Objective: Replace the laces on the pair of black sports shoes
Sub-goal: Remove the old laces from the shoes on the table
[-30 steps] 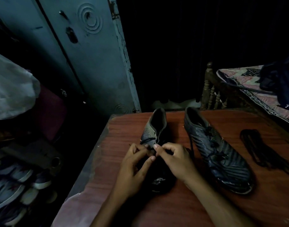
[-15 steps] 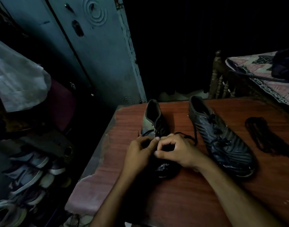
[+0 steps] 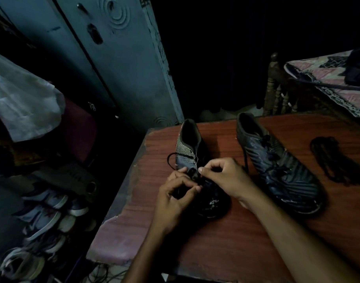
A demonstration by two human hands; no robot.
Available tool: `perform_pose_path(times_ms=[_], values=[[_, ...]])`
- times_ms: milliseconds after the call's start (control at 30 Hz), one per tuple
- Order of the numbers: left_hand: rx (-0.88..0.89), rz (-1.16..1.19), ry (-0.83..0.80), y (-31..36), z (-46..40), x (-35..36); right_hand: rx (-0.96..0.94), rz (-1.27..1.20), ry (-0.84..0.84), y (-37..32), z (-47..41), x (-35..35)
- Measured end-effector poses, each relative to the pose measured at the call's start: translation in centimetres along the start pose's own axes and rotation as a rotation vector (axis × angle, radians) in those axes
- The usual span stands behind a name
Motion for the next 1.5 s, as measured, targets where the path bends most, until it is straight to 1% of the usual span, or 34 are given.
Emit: perform_pose_path(times_ms=[67, 133, 200, 333, 400, 433, 500, 567, 600, 667, 733, 767, 833, 900, 967, 1067, 1167, 1233, 1300, 1400, 1500], values=[[-0.036, 0.036, 0.013, 0.0, -0.1, 0.2, -0.026, -0.065, -0.038, -0.1, 0.2, 0.1], [-0.032, 0.066, 0.032, -0.2, -0.2, 0.0, -0.03, -0.084, -0.038, -0.4, 0.4, 0.1], [0.019, 0.043, -0.009, -0.3, -0.2, 0.0, -0.019, -0.083, -0.017, -0.7, 0.5, 0.1], [0.094, -0.077, -0.143, -0.1, -0.3, 0.2, -0.017, -0.144, -0.027, -1.0, 0.7, 0.3], [0.089, -0.072, -0.162, 0.2, -0.3, 0.3, -0.037, -0.102, -0.002, -1.2, 0.7, 0.3], [0.064, -0.042, -0.142, 0.2, -0.4, 0.3, -0.053, -0.079, -0.002, -1.2, 0.8, 0.2], [-0.028, 0.083, -0.026, -0.1, -0.5, 0.3, -0.087, -0.078, -0.071, -1.2, 0.7, 0.1], [-0.105, 0.2, 0.079, -0.7, -0.4, 0.5, -0.149, -0.155, -0.218, -1.6, 0.9, 0.1], [-0.124, 0.212, 0.114, -0.8, -0.4, 0.6, -0.192, -0.194, -0.29, -1.9, 1.1, 0.1], [-0.149, 0.149, 0.139, -0.7, -0.6, 0.7, -0.263, -0.158, -0.398, -2.4, 1.3, 0.4], [-0.167, 0.059, 0.11, -0.6, -0.8, 0.8, -0.301, -0.054, -0.449, -2.5, 1.3, 0.8], [-0.166, 0.051, 0.103, -0.5, -0.8, 0.8, -0.314, -0.015, -0.459, -2.5, 1.2, 0.8], [-0.157, 0.091, 0.095, -0.4, -0.9, 0.8, -0.336, 0.021, -0.451, -2.6, 1.1, 0.8], [-0.126, 0.103, 0.093, -0.5, -0.8, 0.5, -0.327, -0.016, -0.393, -2.1, 0.9, 0.9], [-0.1, 0.092, 0.087, -0.6, -0.6, 0.3, -0.244, -0.087, -0.273, -1.5, 0.6, 0.9], [-0.062, 0.109, 0.039, -0.7, -0.3, -0.1, -0.176, -0.1, -0.066, -1.2, 0.6, 0.7], [-0.024, 0.079, -0.019, -0.1, -0.3, 0.0, -0.165, -0.083, 0.024, -1.3, 0.6, 0.9], [-0.016, 0.04, -0.035, 0.3, -0.3, 0.1, -0.162, -0.082, 0.024, -1.2, 0.6, 0.9], [-0.016, 0.038, -0.013, 0.6, -0.3, 0.2, -0.147, -0.115, -0.018, -1.1, 0.5, 0.7], [-0.031, 0.036, 0.069, 0.2, -0.2, 0.1, -0.151, -0.197, -0.139, -0.8, 0.4, 0.5], [-0.076, 0.048, 0.135, -0.8, -0.2, 0.3, -0.241, -0.24, -0.282, -1.4, 0.6, 0.6]])
Point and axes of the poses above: each hand's wrist, its own z-axis away from the middle knuckle, its own x-axis out of the palm, y = z × x, the point moved 4 cm from there along -z, towards the middle knuckle, and after that the axes turned 15 degrees about -y, right-handed, at the moved point
